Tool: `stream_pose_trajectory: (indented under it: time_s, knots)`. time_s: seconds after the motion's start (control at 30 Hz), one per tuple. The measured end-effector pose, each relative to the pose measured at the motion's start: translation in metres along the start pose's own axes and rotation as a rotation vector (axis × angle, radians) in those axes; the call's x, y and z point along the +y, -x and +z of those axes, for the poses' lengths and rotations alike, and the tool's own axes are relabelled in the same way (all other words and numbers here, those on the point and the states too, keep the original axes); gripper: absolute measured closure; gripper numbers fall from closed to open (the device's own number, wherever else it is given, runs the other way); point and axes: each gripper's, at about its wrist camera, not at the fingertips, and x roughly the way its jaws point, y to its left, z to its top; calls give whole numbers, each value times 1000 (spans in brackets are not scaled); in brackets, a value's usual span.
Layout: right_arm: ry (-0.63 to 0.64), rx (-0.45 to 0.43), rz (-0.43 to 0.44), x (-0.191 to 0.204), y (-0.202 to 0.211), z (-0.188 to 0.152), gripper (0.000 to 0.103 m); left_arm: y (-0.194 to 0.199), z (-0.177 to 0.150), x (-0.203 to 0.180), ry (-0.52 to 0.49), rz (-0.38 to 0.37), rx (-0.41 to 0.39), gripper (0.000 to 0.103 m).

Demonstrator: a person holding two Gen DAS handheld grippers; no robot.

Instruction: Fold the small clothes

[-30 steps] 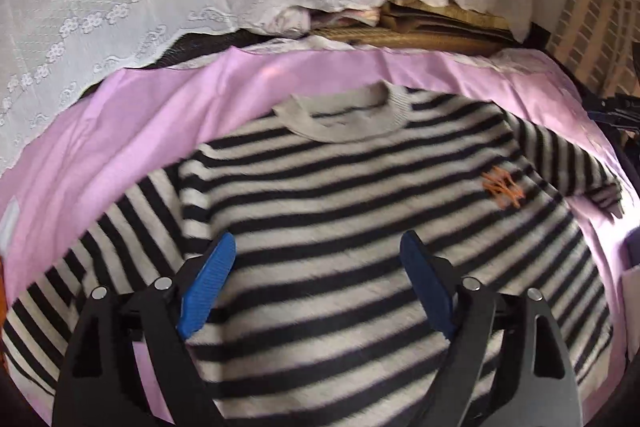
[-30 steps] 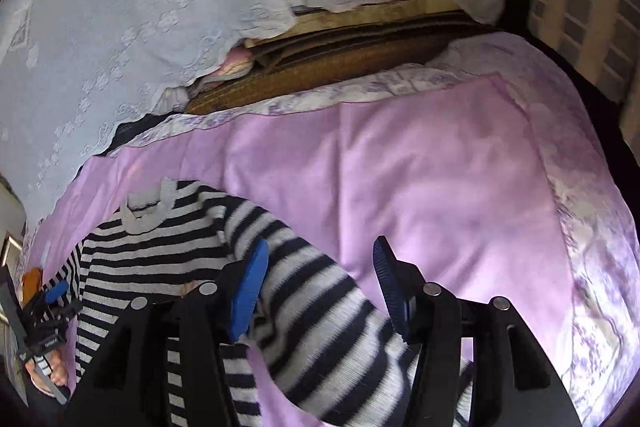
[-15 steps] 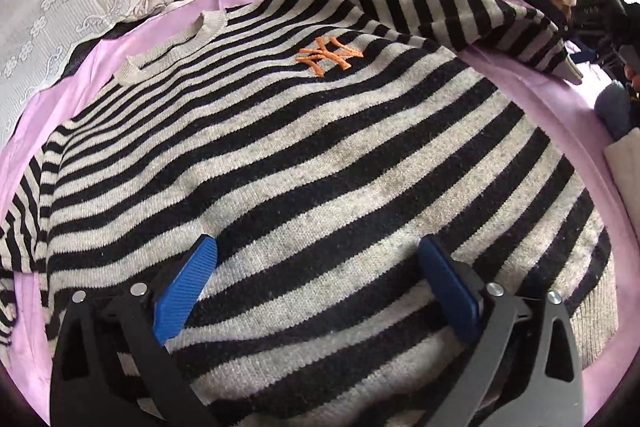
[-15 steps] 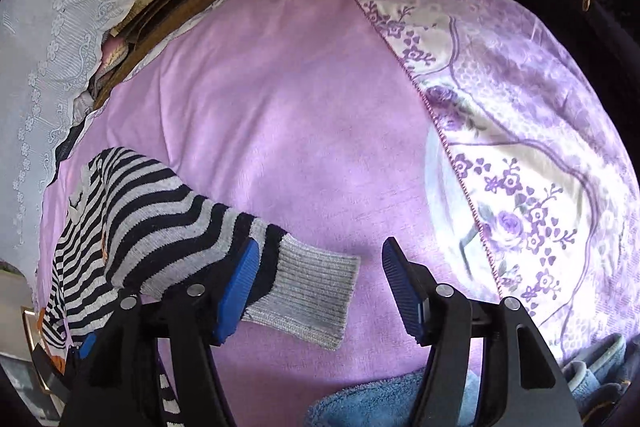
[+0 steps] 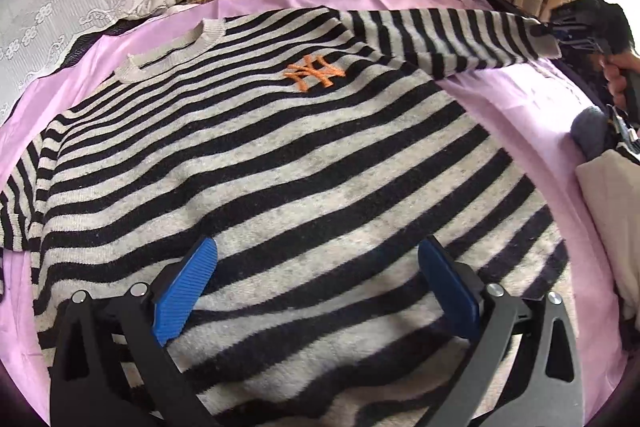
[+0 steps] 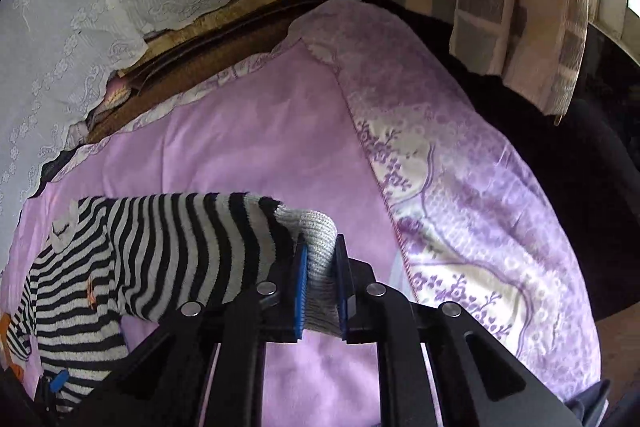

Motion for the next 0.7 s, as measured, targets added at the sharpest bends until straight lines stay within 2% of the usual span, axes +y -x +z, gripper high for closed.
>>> stream_pose_trajectory:
  time_s: [0.07, 0.13, 0.23, 0.3, 0.37, 0.43, 0.53, 0.63, 0.7]
  knots:
    - [2, 6, -33, -2, -16, 16, 90, -2, -1, -13, -43, -20, 11, 5]
    - [5, 35, -82, -7, -45, 20, 87, -9, -5, -20, -73, 0, 33, 5]
    - [42, 127, -154, -12, -83, 3, 80, -7, -12, -13, -62, -15, 50, 5]
    - [27, 121, -150, -17, -81, 1, 76, 4, -20, -3, -45, -39, 48, 5]
    - [-34, 54, -116, -25, -57, 5, 76, 20, -32, 11, -24, -35, 29, 5]
    - [-59, -20, -39, -23, -24, 7, 73, 41, -47, 31, 11, -18, 0, 5]
    - [-41, -48, 175, 2, 19, -3, 73, 69, -70, 68, 94, 62, -19, 5]
    - [104, -26, 300, 57, 53, -33, 72, 86, -93, 102, 171, 192, 4, 5]
    - [198, 6, 365, 96, 68, -62, 59, 91, -107, 120, 224, 199, 30, 5]
